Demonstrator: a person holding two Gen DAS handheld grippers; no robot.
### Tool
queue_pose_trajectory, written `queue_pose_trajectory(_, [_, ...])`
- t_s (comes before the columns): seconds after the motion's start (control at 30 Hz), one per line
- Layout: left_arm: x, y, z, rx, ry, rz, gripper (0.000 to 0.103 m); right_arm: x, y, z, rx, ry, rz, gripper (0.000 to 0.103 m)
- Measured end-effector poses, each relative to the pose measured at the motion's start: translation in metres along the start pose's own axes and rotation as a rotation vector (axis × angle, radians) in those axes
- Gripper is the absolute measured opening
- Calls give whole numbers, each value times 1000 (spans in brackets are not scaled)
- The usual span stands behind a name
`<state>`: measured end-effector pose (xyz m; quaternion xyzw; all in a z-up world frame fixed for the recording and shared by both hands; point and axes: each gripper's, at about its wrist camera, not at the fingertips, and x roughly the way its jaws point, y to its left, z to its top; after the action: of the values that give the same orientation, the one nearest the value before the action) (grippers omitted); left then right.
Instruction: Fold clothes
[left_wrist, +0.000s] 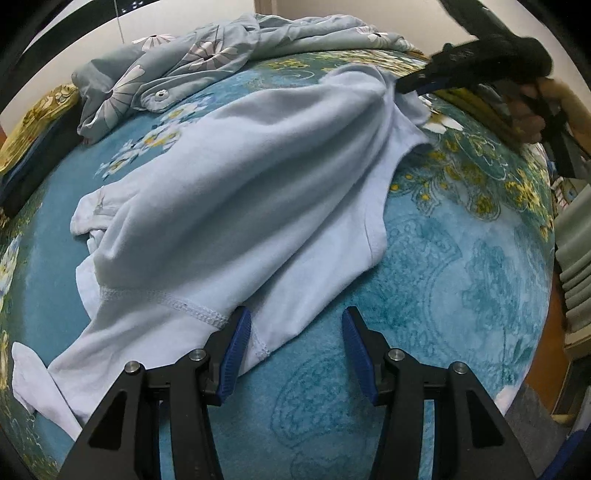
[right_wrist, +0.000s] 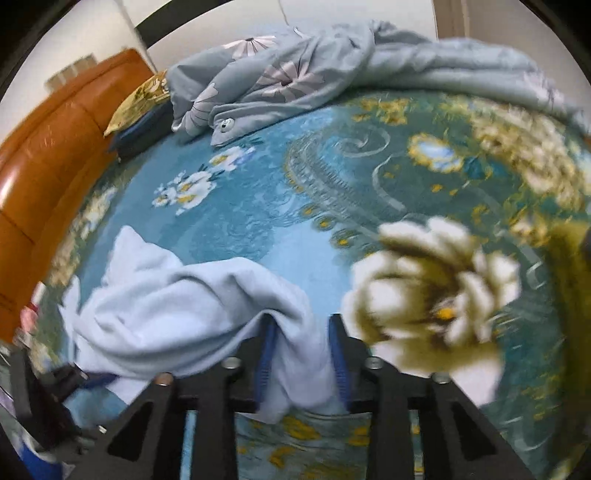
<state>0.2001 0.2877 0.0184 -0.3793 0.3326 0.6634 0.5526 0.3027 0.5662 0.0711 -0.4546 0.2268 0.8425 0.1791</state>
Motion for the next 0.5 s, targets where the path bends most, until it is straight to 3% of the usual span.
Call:
queue_pose_trajectory(0.1, [-1, 0, -1, -13, -3, 2, 53, -16, -8, -2, -21, -28, -48, 43])
queue_pose_trajectory(0.17, [-3, -1, -2, -19, -14, 9, 46, -26, -12, -7, -24, -43, -57, 44])
queue_pose_trajectory(0.23, [-4, 2, -1, -37, -20, 27, 18, -35, -14, -15, -43, -58, -56, 44])
queue_pose_trajectory(0.3, [-4, 6, 0, -58, -27, 34, 12, -38, -9, -29, -89, -48, -37, 44])
queue_pose_trajectory(0.5, [-13, 18, 1, -132, -61, 17, 9, -26, 32, -70, -324, -39, 30, 44])
